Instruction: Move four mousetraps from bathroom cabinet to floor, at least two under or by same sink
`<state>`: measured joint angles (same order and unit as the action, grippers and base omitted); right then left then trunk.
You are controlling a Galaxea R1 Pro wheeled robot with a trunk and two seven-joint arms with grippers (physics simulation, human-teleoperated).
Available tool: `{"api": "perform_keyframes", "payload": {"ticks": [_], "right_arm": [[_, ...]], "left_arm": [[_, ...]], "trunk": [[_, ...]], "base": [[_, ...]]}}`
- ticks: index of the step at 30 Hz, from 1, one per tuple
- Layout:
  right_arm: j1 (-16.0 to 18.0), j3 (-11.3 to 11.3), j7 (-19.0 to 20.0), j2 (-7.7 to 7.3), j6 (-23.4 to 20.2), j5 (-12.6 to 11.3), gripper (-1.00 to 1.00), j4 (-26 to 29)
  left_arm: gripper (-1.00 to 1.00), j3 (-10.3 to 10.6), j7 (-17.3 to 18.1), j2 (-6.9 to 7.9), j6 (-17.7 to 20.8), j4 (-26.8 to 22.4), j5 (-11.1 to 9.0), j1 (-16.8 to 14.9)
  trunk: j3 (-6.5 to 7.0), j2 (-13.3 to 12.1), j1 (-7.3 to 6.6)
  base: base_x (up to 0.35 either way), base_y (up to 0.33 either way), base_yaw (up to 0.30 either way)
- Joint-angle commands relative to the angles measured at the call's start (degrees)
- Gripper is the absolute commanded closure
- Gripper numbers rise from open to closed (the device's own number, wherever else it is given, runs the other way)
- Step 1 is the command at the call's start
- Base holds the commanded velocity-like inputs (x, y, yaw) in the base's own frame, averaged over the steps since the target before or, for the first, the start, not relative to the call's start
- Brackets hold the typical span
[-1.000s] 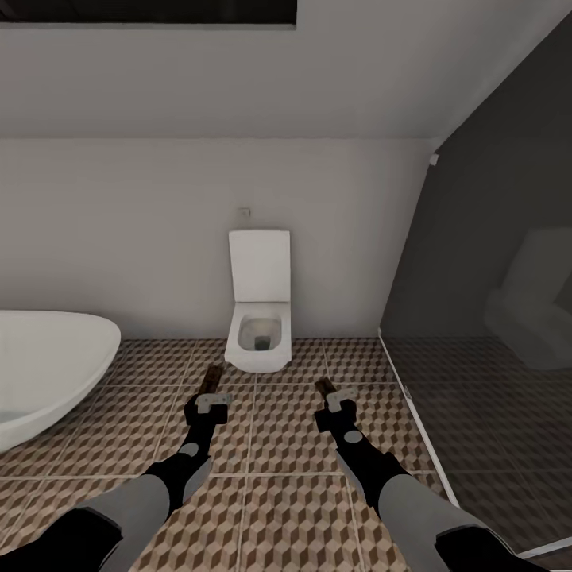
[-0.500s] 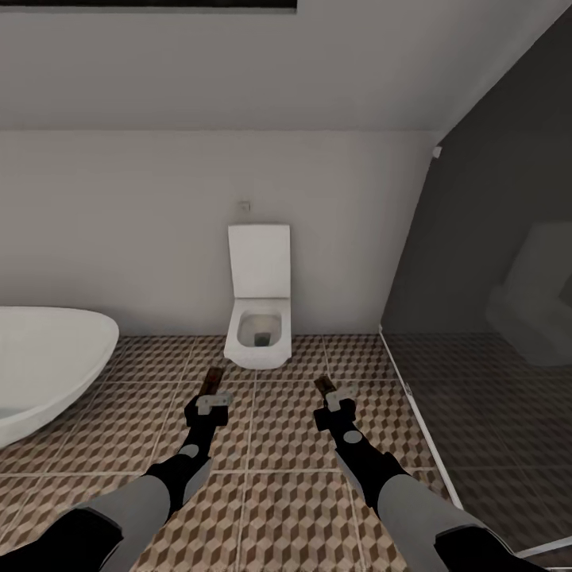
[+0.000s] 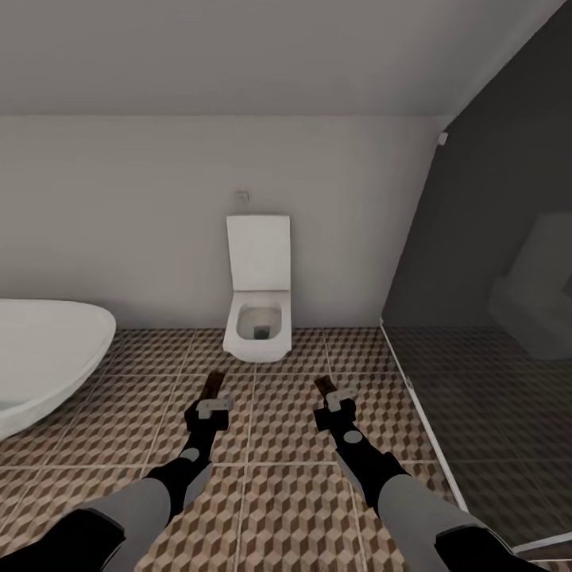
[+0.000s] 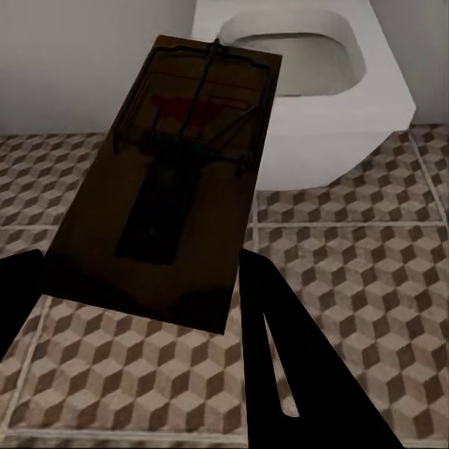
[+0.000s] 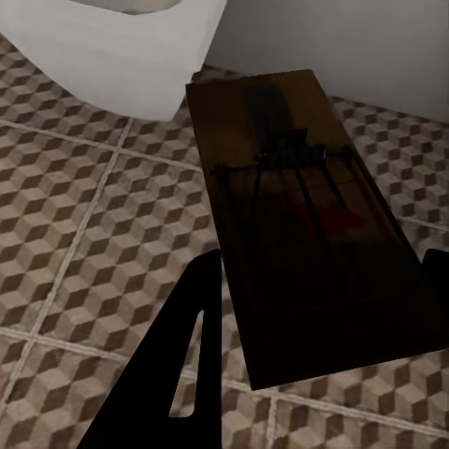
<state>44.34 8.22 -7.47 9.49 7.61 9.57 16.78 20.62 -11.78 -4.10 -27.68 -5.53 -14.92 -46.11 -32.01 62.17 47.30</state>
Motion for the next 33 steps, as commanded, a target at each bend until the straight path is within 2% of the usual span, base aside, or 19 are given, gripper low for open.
{"api": "perform_keyframes", "payload": {"ticks": [1, 23, 33], "right_arm": [[0.05, 0.21, -0.52, 0.0, 0.04, 0.48, 1.0, -0.07], [0.05, 0.21, -0.52, 0.0, 0.03, 0.52, 1.0, -0.08], [0.05, 0.21, -0.52, -0.08, 0.04, 0.54, 1.0, -0.08]], "left_arm": [[1.0, 0.56, -0.53, -0.02, -0.09, 0.22, -0.11, -0.04], [1.0, 0.56, -0.44, -0.15, -0.09, 0.61, -0.11, -0.03], [1.0, 0.56, -0.44, -1.0, -0.09, 1.83, -0.11, -0.03]], "trunk": [[-0.33, 0.45, 0.23], [-6.32, 9.28, 5.06], [-9.04, 13.29, 7.25]], "base": [[0.0, 0.0, 0.0], [0.0, 0.0, 0.0], [0.0, 0.0, 0.0]]}}
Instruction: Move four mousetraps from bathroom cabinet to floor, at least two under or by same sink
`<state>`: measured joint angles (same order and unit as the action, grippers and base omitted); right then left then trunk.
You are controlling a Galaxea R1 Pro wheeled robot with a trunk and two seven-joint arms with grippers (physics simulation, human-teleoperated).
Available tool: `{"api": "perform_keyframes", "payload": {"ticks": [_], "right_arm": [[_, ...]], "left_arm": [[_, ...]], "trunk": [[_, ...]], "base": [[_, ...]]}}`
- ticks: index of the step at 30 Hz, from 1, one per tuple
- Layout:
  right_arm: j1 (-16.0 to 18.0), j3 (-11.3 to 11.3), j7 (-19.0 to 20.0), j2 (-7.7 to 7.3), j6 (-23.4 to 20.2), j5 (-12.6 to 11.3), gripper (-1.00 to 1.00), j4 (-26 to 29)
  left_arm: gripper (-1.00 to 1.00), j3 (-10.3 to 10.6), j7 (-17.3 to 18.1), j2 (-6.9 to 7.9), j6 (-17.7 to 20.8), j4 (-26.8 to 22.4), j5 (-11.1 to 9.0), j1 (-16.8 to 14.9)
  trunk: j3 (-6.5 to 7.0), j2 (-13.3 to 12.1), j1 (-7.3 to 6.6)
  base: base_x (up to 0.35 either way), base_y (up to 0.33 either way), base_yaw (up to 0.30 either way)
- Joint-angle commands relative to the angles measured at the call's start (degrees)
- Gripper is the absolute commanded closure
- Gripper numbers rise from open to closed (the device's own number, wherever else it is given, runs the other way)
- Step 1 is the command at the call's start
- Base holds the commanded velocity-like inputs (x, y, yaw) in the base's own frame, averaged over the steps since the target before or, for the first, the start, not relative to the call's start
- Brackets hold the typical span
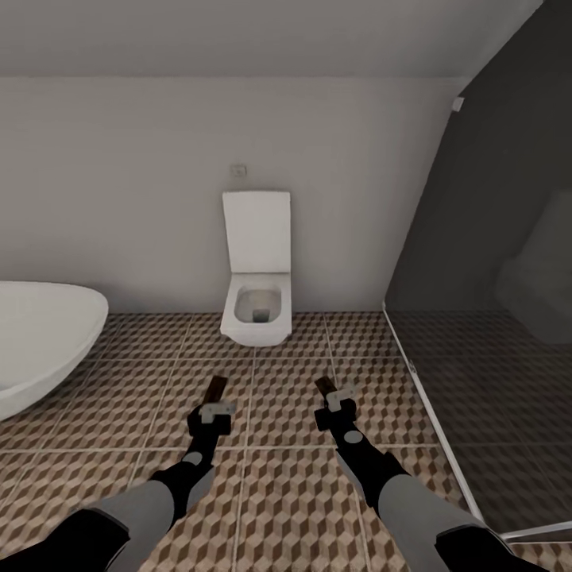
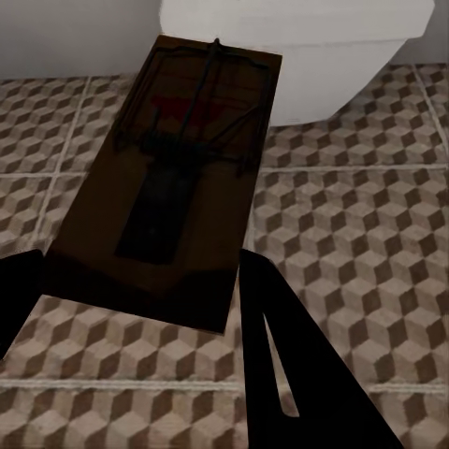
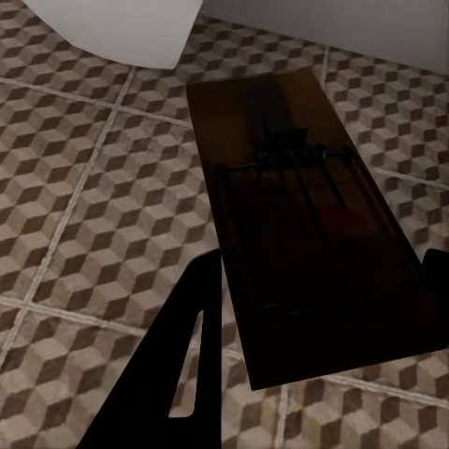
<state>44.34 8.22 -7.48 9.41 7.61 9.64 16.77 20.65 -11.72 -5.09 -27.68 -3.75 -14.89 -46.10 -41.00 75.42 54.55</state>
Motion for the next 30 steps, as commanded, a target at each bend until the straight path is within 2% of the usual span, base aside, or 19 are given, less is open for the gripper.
{"api": "perform_keyframes", "payload": {"ticks": [1, 8, 11, 16, 19, 30], "right_arm": [[0.05, 0.22, -0.52, 0.0, 0.04, 0.47, 1.0, -0.07], [0.05, 0.22, -0.47, 0.0, 0.06, 0.47, 1.0, -0.07], [-0.06, 0.23, -0.45, 0.0, 1.44, 0.46, 1.0, -0.07], [-0.33, 0.22, -0.48, -0.19, 10.09, 0.47, 1.0, -1.43], [-0.37, 0.22, -0.51, -0.18, 12.17, 0.5, 1.0, -3.0], [-0.39, 0.22, -0.52, -0.18, 13.17, 0.47, 1.0, -3.99]], "left_arm": [[1.0, 0.53, -0.5, -0.05, -0.1, 0.08, -0.14, -0.04], [1.0, 0.53, -0.5, -0.11, -0.1, 0.14, -0.14, -0.04], [1.0, 0.53, -0.5, -0.13, -0.1, 0.15, -0.14, -0.04], [1.0, 0.53, -0.5, -0.14, -0.1, 0.15, -0.14, -0.04], [1.0, 0.53, -0.5, -0.16, -0.1, 0.15, -0.14, -0.04], [1.0, 0.53, -0.5, -0.25, -0.1, 0.15, -0.14, -0.04]], "trunk": [[-0.32, 0.44, 0.22], [-2.22, 3.25, 1.76], [-2.88, 4.45, 2.42], [-3.82, 6.46, 3.52], [-4.37, 7.66, 4.18], [-6.35, 12.07, 6.59]], "base": [[0.0, 0.0, 0.0], [0.0, 0.0, 0.0], [0.0, 0.0, 0.0], [0.0, 0.0, 0.0], [0.0, 0.0, 0.0], [0.0, 0.0, 0.0]]}}
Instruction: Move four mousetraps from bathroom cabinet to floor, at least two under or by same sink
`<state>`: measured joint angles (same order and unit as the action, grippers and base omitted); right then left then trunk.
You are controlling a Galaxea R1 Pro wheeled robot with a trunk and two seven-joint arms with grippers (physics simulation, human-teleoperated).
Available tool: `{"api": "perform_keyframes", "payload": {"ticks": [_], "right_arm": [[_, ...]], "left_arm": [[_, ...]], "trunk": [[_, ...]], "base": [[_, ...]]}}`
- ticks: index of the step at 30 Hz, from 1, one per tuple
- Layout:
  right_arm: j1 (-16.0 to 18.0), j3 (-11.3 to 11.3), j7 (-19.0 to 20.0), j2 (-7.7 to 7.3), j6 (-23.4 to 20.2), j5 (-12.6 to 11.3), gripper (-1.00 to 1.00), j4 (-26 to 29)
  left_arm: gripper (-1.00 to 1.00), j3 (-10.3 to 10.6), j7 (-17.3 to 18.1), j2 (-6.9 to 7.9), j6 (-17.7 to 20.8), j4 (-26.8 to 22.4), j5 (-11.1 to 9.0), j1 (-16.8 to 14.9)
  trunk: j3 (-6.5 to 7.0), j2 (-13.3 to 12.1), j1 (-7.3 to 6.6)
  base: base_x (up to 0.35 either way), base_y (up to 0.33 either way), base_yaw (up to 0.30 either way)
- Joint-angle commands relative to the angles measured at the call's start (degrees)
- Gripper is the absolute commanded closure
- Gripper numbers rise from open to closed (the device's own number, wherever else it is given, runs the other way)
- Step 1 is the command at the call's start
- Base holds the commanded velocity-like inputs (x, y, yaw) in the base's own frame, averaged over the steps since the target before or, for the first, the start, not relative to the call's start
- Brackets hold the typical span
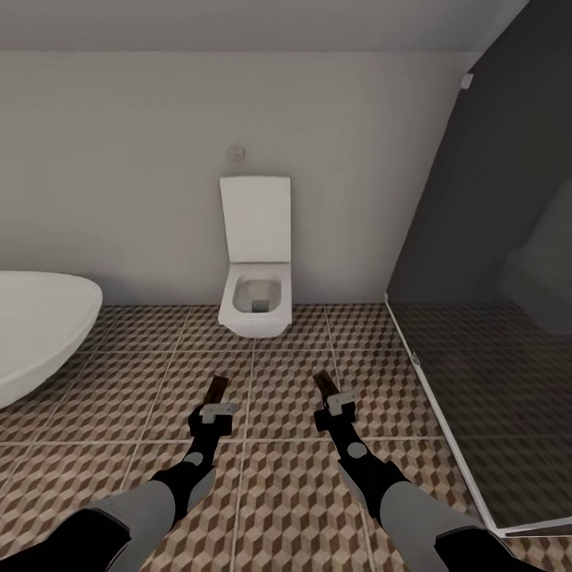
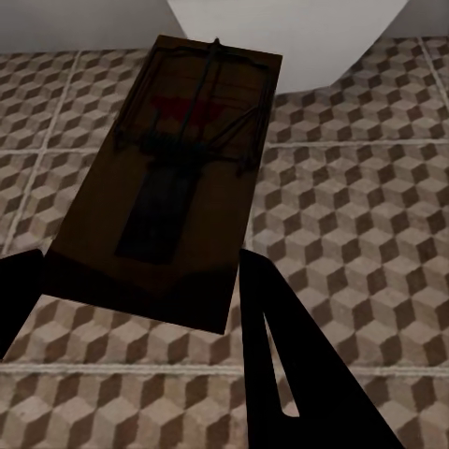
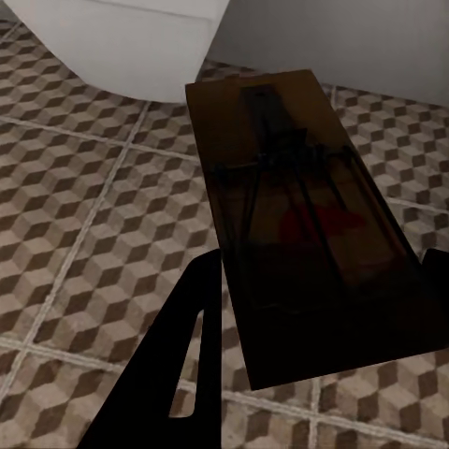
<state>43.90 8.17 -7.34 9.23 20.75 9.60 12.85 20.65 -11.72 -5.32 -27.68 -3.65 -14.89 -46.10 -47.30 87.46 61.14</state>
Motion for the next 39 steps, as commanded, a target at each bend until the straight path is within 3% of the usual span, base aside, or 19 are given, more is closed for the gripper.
{"api": "perform_keyframes", "payload": {"ticks": [1, 39], "right_arm": [[0.04, 0.27, -0.65, 0.0, 0.01, 0.51, 1.0, -0.08], [0.04, 0.27, -0.65, -0.09, -0.1, 0.6, 1.0, -0.19]], "left_arm": [[1.0, 0.53, -0.5, -0.02, -0.09, 0.04, -0.14, -0.04], [1.0, 0.53, -0.49, -0.23, -0.18, 0.04, -0.14, -0.02]], "trunk": [[-0.22, 0.44, 0.22], [-7.05, 15.68, 8.57]], "base": [[0.0, 0.0, 0.0], [0.0, 0.0, 0.0]]}}
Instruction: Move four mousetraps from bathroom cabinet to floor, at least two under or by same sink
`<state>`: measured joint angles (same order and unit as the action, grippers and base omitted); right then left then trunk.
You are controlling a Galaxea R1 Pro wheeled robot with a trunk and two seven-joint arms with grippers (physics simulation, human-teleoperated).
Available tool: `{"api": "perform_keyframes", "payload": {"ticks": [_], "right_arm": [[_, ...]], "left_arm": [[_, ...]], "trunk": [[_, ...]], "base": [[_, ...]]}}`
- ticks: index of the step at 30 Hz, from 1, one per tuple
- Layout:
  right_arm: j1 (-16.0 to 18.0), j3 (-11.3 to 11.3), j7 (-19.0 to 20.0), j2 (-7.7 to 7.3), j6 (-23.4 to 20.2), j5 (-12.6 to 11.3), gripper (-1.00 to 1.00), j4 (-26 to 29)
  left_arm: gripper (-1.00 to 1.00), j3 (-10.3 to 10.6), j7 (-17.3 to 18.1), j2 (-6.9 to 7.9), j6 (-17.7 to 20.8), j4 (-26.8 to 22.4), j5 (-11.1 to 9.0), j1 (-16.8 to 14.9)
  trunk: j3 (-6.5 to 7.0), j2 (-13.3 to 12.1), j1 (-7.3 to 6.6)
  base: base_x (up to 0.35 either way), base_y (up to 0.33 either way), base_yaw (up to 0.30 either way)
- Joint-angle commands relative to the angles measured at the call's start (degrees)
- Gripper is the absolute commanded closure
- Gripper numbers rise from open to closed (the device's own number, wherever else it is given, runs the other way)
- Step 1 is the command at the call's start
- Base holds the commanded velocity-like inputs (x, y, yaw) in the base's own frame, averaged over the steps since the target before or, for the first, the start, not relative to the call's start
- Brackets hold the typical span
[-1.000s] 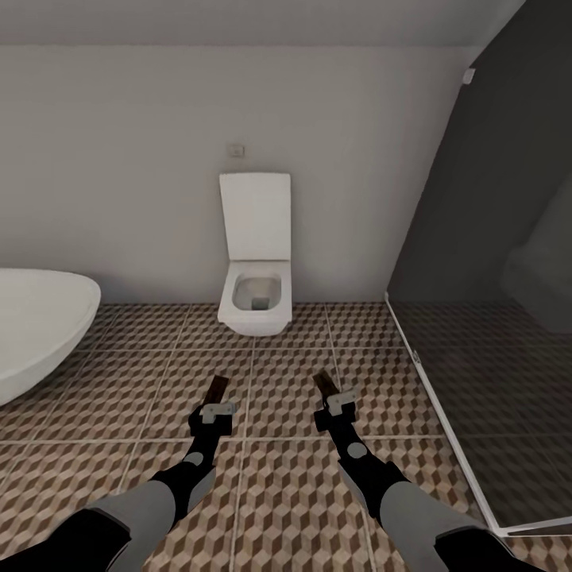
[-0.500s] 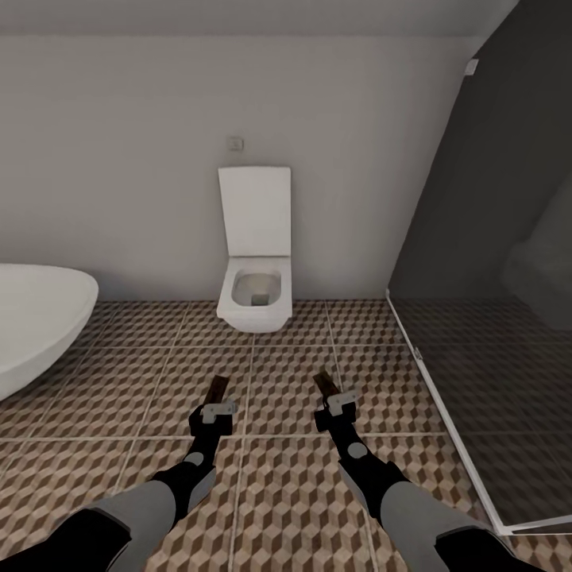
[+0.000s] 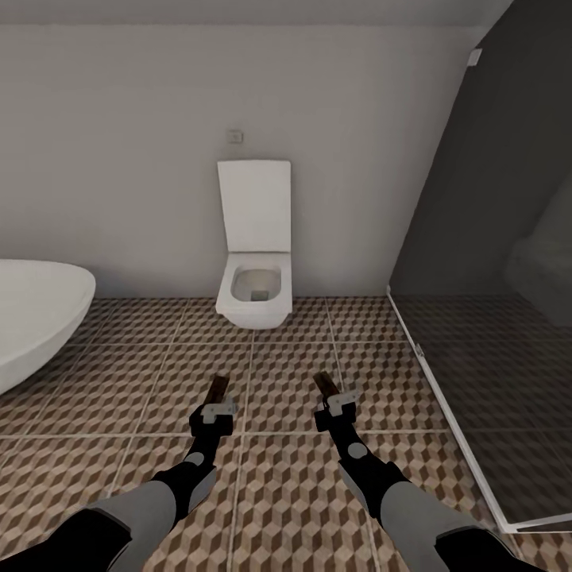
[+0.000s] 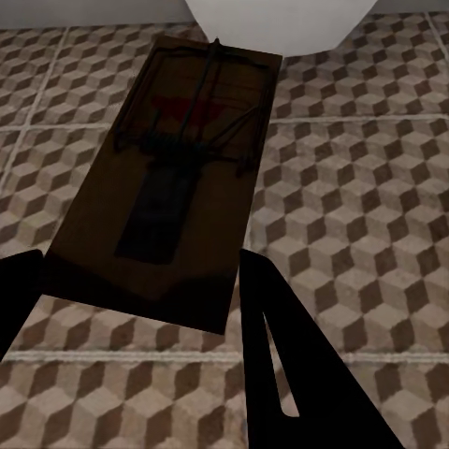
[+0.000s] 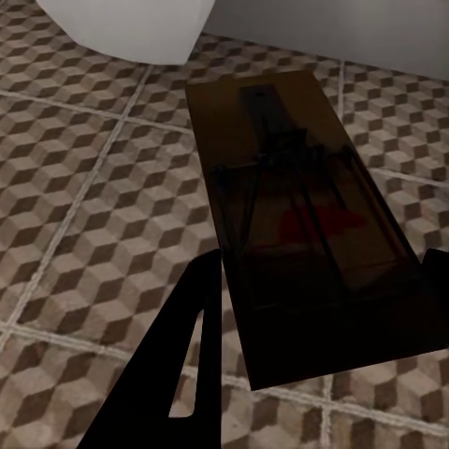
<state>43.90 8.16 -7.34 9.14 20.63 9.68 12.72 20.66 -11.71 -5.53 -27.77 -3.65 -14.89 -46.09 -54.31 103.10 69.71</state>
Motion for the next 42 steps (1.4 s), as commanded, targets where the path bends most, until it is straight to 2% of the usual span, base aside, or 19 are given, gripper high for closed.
{"api": "perform_keyframes", "payload": {"ticks": [1, 42], "right_arm": [[0.04, 0.27, -0.65, 0.0, 0.02, 0.51, 1.0, -0.07], [0.04, 0.36, -0.65, 0.0, -0.07, 0.51, 1.0, -0.07]], "left_arm": [[1.0, 0.52, -0.47, -0.07, -0.09, 0.04, -0.14, -0.04], [1.0, 0.59, -0.44, -0.34, -0.09, 0.04, -0.14, 0.04]], "trunk": [[-0.22, 0.43, 0.22], [-7.58, 16.88, 9.22]], "base": [[0.0, 0.0, 0.0], [0.0, 0.0, 0.0]]}}
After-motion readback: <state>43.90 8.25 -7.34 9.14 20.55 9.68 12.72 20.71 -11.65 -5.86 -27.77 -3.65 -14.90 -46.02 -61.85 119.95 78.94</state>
